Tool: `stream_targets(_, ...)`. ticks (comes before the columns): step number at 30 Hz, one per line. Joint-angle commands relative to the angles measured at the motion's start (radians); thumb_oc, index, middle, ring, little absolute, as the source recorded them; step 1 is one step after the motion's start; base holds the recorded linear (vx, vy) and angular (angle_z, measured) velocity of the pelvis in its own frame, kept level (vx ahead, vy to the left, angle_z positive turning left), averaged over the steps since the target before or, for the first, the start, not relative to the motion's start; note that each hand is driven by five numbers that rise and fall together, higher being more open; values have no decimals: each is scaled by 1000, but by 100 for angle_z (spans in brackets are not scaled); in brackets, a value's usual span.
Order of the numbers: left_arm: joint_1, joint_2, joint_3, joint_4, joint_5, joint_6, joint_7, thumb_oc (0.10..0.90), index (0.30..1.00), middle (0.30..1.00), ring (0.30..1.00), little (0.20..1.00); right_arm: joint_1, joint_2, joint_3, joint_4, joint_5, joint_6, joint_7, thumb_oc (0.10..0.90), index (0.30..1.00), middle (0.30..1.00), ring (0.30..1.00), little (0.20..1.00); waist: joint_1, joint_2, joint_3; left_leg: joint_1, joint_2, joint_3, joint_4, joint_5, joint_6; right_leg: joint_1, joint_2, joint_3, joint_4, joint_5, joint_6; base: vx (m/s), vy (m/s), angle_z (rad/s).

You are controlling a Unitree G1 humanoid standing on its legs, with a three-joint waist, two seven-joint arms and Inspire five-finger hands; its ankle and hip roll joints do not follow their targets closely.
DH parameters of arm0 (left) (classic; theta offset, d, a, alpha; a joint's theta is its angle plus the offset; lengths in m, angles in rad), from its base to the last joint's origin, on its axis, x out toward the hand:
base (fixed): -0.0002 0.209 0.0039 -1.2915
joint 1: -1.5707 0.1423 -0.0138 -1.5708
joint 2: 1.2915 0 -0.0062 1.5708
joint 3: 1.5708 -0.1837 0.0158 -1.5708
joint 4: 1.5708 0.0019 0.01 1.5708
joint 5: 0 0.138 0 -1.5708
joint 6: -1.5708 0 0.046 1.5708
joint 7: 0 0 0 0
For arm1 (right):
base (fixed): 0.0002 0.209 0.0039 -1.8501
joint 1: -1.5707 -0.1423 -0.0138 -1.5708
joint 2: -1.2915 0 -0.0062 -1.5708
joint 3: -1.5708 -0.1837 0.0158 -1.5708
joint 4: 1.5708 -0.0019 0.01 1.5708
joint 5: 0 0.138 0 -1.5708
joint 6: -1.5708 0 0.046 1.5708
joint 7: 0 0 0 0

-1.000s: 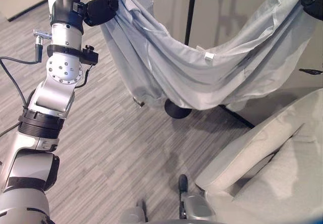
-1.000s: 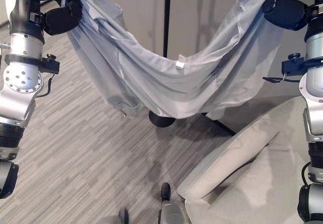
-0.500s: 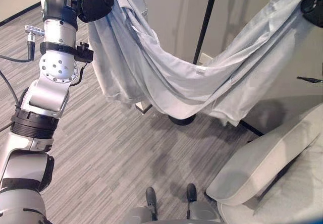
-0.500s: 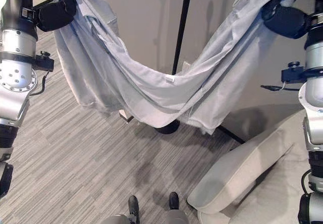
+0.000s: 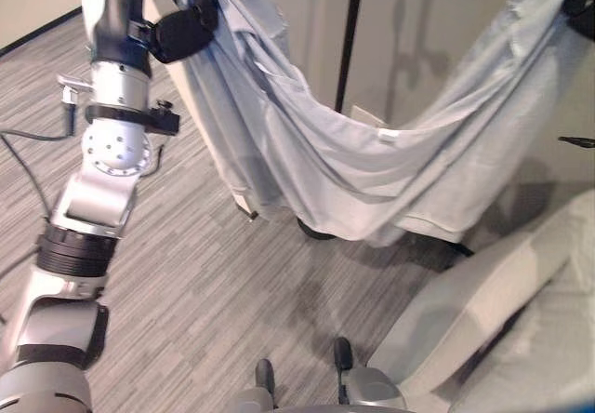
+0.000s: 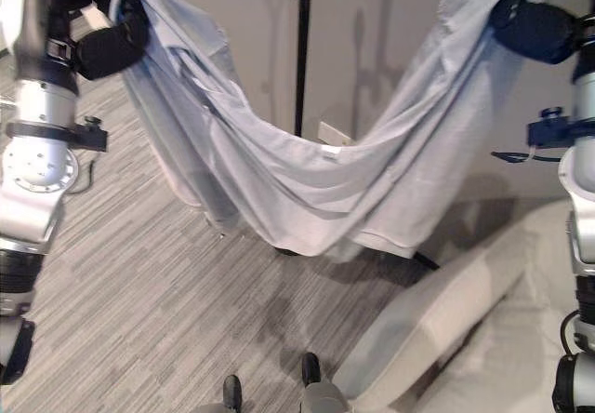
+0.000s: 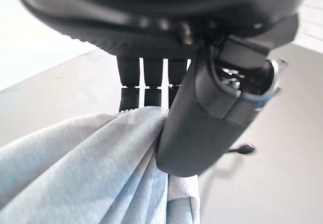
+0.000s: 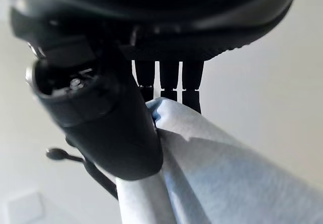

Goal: Hang the clothes on the sofa on the clothes rack.

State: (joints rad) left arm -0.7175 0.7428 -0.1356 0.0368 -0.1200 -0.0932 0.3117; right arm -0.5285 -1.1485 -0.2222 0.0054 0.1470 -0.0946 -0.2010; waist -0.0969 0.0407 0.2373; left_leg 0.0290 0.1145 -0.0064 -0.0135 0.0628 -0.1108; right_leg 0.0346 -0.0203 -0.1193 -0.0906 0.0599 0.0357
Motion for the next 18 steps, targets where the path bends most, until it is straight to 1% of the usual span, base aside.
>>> stream_targets(1,-71,59,83,-52,-58,-98,28,400,300,300,300,300,-8,-45,-68,-109,70,-115,-45,400,300,300,300,300,3,-89,-131,24,-39,54,223,-142,7,3,-62,59,3,-65,95,92,-186,86)
stream_targets(2,-78,43,84,-45,-49,-95,36,400,300,300,300,300,10,-32,-80,-143,60,-123,-35,400,300,300,300,300,17,-102,-124,-39,-132,34,157,-204,42,17,-56,56,3,-57,96,71,-116,81)
stream_targets(3,-79,42,82,-44,-48,-95,36,400,300,300,300,300,16,-31,-86,-146,59,-121,-35,400,300,300,300,300,17,-105,-127,-37,-137,32,146,-198,46,15,-60,54,3,-58,98,93,-84,25)
stream_targets(4,-75,47,78,-42,-34,-88,38,400,300,300,300,300,15,-34,-92,-142,47,-119,-43,400,300,300,300,300,19,-103,-125,-63,-141,58,75,-165,51,17,-48,45,3,-57,102,31,-2,9)
stream_targets(5,-75,47,78,-43,-34,-88,39,400,300,300,300,300,15,-34,-92,-142,47,-119,-43,400,300,300,300,300,20,-104,-127,-60,-142,59,66,-160,51,16,-48,46,3,-57,102,48,-15,-13)
stream_targets(6,-80,46,77,-42,-30,-85,45,400,300,300,300,300,8,-24,-88,-142,56,-119,-41,400,300,300,300,300,22,-102,-130,-58,-145,65,43,-146,53,11,-38,52,3,-61,103,83,22,-27)
stream_targets(7,-59,48,91,-50,-29,-80,47,400,300,300,300,300,14,5,-88,-152,59,-124,-37,400,300,300,300,300,25,-92,-151,-22,-147,70,-30,-121,61,6,-29,54,3,-54,104,139,46,-59)
stream_targets(8,-58,50,86,-50,-28,-81,46,400,300,300,300,300,4,15,-75,-155,52,-124,-37,400,300,300,300,300,27,-88,-160,3,-147,76,-56,-114,63,10,-30,54,3,-55,106,189,115,-84)
stream_targets(9,-52,74,89,-41,-26,-78,49,400,300,300,300,300,-34,22,-27,-132,49,-120,-41,400,300,300,300,300,41,-88,-170,38,-145,104,-74,-118,63,16,-36,64,3,-50,113,163,125,-94)
stream_targets(10,-46,90,94,-39,-22,-77,50,400,300,300,300,300,-47,21,-5,-115,35,-110,-47,400,300,300,300,300,49,-86,-178,57,-141,125,-74,-127,64,18,-39,72,3,-47,117,107,102,-90)
stream_targets(11,-44,90,95,-39,-22,-77,51,400,300,300,300,300,-51,21,-1,-114,34,-110,-48,400,300,300,300,300,51,-85,-178,59,-140,128,-74,-129,64,18,-39,75,3,-47,117,87,117,-44)
stream_targets(12,-62,113,88,-36,-16,-80,62,400,300,300,300,300,-58,8,26,-71,-8,-84,-64,400,300,300,300,300,53,-73,-190,86,-142,148,-74,-155,72,32,-54,76,3,-46,130,21,83,-29)
stream_targets(13,-69,116,86,-33,-14,-80,65,400,300,300,300,300,-59,8,25,-65,-8,-82,-66,400,300,300,300,300,52,-74,-188,84,-145,153,-74,-148,72,29,-57,76,3,-35,131,54,103,-11)
stream_targets(16,-117,153,63,-27,-11,-85,77,400,300,300,300,300,-79,-16,30,-35,1,-81,-86,400,300,300,300,300,48,-64,-194,98,-150,157,-74,-165,76,41,-73,65,4,-27,140,6,40,-16)
stream_targets(17,-150,172,49,-15,-11,-85,88,400,300,300,300,300,-112,-34,47,-17,0,-83,-99,400,300,300,300,300,48,-65,-184,99,-152,165,-74,-156,78,30,-80,59,19,-8,143,-10,40,-1)
stream_targets(18,-169,183,41,-11,-6,-86,95,400,300,300,300,300,-132,-45,62,-7,1,-84,-102,400,300,300,300,300,48,-61,-180,106,-151,167,-74,-165,80,24,-82,57,37,-13,148,-21,29,-4)
